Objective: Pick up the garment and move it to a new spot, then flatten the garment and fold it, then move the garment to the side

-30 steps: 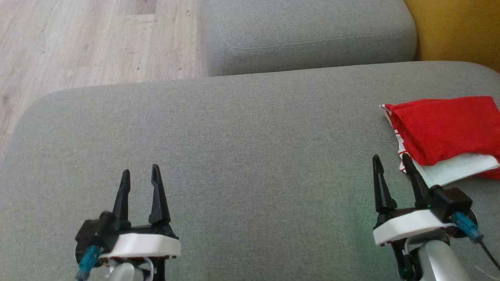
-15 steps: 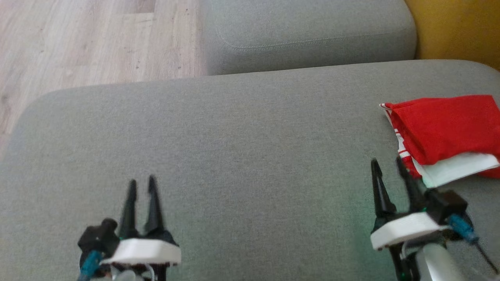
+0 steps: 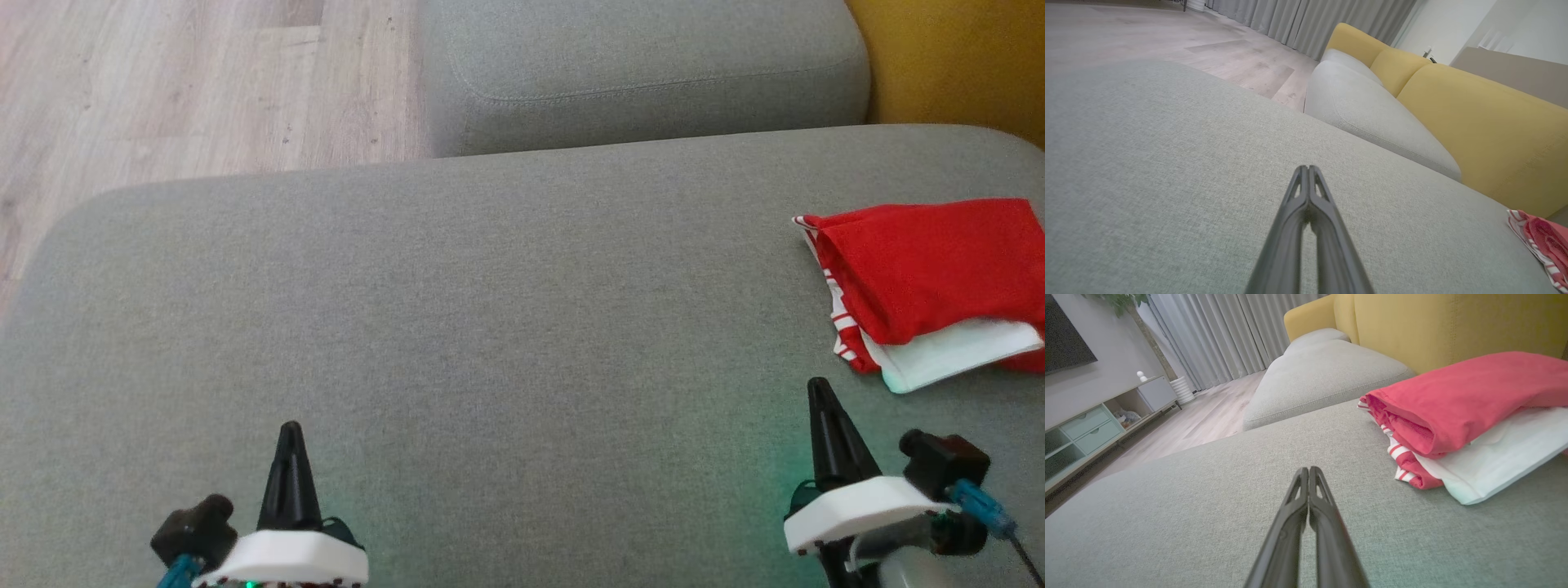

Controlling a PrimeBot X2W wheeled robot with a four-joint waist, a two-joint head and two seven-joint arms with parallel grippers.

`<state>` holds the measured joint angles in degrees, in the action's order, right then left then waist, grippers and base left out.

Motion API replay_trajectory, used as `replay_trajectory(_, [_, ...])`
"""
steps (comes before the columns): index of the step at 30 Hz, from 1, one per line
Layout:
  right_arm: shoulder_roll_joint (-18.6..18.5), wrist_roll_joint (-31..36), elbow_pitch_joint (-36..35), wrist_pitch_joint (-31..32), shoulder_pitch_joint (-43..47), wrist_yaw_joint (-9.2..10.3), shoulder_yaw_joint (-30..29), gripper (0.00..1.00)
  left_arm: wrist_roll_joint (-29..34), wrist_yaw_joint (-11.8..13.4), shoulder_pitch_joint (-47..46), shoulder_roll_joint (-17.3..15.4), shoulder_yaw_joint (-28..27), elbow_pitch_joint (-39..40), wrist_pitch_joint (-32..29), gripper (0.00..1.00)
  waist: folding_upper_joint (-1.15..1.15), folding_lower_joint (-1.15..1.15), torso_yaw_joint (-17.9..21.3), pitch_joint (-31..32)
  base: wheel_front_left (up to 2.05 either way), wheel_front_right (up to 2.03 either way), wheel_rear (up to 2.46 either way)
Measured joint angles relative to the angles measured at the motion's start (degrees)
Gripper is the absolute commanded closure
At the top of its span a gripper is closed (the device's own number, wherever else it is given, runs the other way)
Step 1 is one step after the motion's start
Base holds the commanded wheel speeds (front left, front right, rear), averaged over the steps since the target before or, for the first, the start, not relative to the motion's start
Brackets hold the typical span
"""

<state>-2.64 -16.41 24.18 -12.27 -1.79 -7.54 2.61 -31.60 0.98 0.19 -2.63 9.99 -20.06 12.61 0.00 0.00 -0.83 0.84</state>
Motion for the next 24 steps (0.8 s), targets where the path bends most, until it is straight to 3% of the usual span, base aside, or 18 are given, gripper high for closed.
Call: replay_trajectory(24, [0.0,-16.4,-1.7,3.9,0.0,0.00,-2.3,1.00,-13.2,-1.6,-0.4,0.0,-3.0,0.8,-4.1,1.00,0.00,0.00,0.2,-0.2,0.00,0.00,0.00])
